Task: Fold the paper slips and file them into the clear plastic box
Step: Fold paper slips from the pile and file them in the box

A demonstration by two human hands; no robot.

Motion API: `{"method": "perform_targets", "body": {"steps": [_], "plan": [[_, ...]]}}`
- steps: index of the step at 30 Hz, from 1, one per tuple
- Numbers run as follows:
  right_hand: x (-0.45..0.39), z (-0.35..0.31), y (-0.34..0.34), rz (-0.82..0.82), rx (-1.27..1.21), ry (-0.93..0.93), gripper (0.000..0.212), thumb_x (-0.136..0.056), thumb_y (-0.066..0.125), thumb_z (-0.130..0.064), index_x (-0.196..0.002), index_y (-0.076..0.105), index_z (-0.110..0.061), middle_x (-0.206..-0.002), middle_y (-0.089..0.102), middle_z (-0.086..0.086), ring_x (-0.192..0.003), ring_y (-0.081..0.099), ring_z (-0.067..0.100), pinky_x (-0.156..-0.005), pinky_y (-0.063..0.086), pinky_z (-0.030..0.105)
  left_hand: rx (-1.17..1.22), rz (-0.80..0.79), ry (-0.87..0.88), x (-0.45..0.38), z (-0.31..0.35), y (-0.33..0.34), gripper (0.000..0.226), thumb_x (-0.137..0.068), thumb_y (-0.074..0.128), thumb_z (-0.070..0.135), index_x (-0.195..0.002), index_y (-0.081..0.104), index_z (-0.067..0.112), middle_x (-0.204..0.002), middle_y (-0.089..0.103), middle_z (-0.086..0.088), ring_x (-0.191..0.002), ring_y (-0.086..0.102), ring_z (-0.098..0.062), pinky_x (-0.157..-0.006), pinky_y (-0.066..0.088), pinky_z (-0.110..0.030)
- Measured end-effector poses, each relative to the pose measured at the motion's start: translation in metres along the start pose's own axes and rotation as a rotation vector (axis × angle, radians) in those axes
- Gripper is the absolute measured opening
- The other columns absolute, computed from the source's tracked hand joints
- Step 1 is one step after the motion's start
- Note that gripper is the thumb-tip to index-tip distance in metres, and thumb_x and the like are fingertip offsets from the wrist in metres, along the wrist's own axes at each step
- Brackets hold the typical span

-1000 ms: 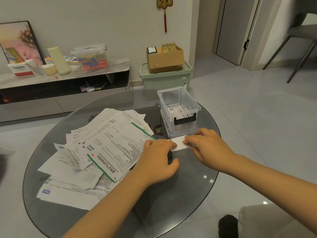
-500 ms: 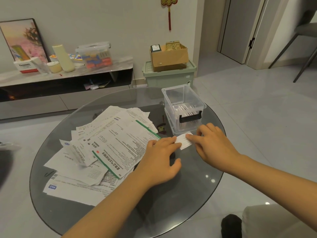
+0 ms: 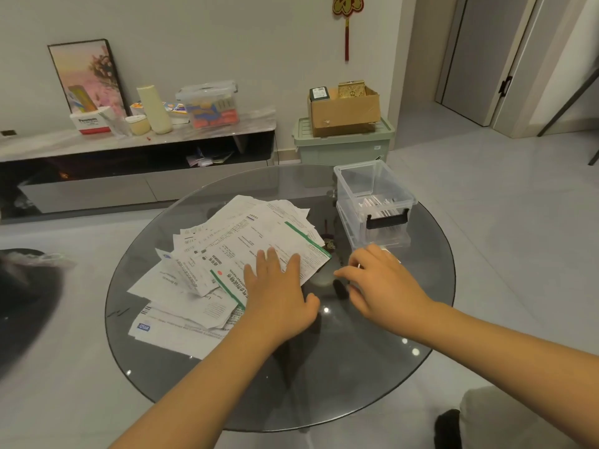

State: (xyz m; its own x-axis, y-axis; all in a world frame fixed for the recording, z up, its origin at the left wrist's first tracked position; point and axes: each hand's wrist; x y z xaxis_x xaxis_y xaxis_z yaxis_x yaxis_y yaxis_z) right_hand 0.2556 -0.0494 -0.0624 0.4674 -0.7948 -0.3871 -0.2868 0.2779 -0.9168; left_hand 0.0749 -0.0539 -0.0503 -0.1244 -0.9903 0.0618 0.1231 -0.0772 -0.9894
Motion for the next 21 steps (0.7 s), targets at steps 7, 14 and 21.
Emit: {"method": "perform_targets", "body": {"steps": [7,14,21], "plan": [[-0.007,-0.016,0.005,-0.09,-0.11,-0.067,0.026,-0.072,0.064,-0.023,-0.097,0.072,-0.017,-0.086,0.065,0.001,-0.077,0.059,0.025,-0.064,0.052,0.036,0.021,-0.036,0.089,0.017,-0.015,-0.002,0.069,-0.084,0.041,0.049,-0.145,0.022,0.024,-0.14,0.036,-0.003,-0.127,0.032,-0.026,-0.106,0.028,-0.041],[-0.008,-0.024,-0.006,-0.28,-0.09,-0.046,0.046,-0.095,0.04,-0.048,-0.135,0.047,-0.028,-0.14,0.046,-0.008,-0.124,0.039,0.015,-0.104,0.026,0.026,0.036,-0.046,0.237,0.035,-0.029,-0.013,0.075,-0.07,0.031,0.056,-0.14,0.034,0.031,-0.139,0.043,0.009,-0.125,0.031,-0.015,-0.103,0.012,-0.033],[0.003,-0.031,-0.006,-0.351,-0.088,-0.137,0.08,-0.079,0.038,-0.074,-0.142,0.036,-0.025,-0.146,0.034,-0.003,-0.133,0.025,0.016,-0.106,0.012,0.022,0.147,-0.135,0.276,0.044,-0.043,-0.018,0.072,-0.07,0.038,0.058,-0.139,0.035,0.041,-0.123,0.035,0.015,-0.12,0.022,-0.004,-0.102,0.009,-0.024]]}}
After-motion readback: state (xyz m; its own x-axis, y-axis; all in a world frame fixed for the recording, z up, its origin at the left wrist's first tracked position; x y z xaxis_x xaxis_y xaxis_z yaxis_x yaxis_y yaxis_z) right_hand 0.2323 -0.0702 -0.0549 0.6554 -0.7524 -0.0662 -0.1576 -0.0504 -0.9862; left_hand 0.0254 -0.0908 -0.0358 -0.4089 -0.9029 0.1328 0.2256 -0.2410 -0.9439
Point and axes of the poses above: each hand's wrist, its own x-axis away from the middle knuckle, its own y-axis out of the palm, z = x × y
